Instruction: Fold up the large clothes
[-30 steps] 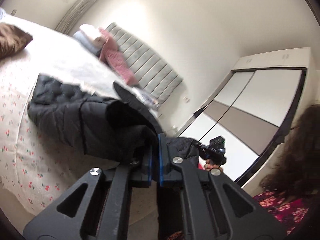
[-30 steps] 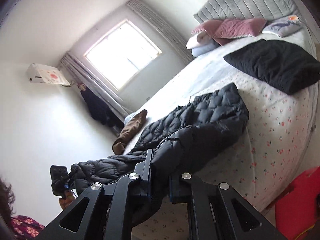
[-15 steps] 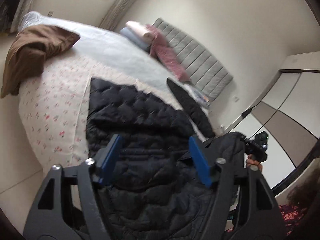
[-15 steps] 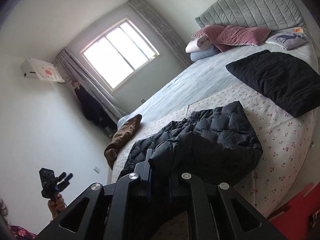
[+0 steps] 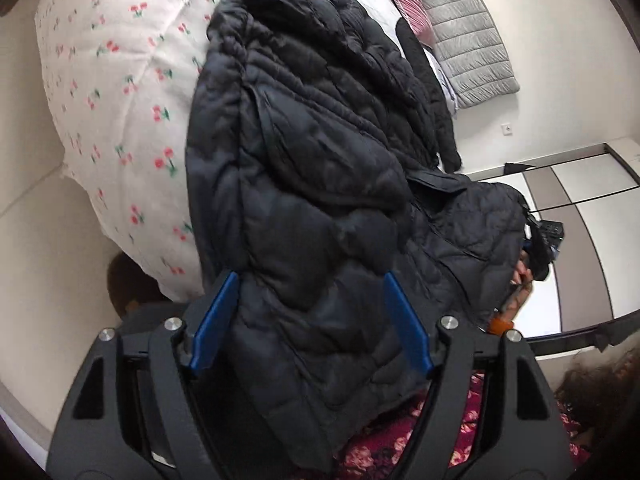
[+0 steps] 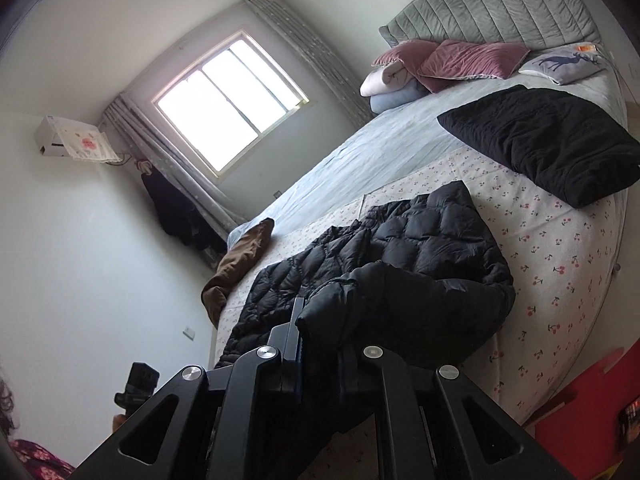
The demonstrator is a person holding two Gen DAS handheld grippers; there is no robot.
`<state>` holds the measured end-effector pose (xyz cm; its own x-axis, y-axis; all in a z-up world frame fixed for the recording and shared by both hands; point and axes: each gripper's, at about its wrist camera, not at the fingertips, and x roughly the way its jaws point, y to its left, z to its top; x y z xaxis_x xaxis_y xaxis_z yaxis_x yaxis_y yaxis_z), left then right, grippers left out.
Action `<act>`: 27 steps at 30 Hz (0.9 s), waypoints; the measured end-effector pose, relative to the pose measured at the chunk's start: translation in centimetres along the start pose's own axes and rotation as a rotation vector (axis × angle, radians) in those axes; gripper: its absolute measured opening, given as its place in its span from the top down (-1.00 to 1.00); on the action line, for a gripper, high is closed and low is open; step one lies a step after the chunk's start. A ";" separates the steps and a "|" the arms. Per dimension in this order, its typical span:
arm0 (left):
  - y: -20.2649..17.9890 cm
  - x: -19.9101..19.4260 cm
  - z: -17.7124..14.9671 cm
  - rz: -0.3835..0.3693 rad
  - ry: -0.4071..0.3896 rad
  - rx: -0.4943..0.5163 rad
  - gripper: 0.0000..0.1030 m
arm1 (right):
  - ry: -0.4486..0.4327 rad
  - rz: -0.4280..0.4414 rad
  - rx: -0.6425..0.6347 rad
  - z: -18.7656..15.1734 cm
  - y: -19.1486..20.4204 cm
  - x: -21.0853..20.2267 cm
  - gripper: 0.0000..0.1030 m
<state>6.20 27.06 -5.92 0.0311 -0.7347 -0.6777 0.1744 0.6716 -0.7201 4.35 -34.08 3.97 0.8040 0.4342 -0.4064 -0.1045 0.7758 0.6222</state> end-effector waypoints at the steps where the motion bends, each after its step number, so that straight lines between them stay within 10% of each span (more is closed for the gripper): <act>1: -0.3 -0.1 -0.4 -0.004 0.004 0.005 -0.44 | -0.001 0.004 0.005 -0.2 -0.1 0.1 0.79; 9: -2.9 -0.3 -3.9 -0.037 0.031 0.046 -0.44 | 0.014 0.036 0.040 -1.4 -0.6 0.8 0.78; 16: -2.5 -2.8 -4.1 -0.234 -0.058 -0.022 -0.57 | 0.026 0.043 0.050 -1.9 -0.8 0.6 0.77; 27: -3.9 0.2 -3.0 0.049 0.017 0.050 -0.74 | 0.038 0.021 0.045 -2.2 -0.4 0.6 0.73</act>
<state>2.56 24.64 -3.71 0.0243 -0.6987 -0.7150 0.2218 0.7012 -0.6776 3.63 -33.09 2.04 0.7789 0.4681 -0.4175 -0.0940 0.7452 0.6602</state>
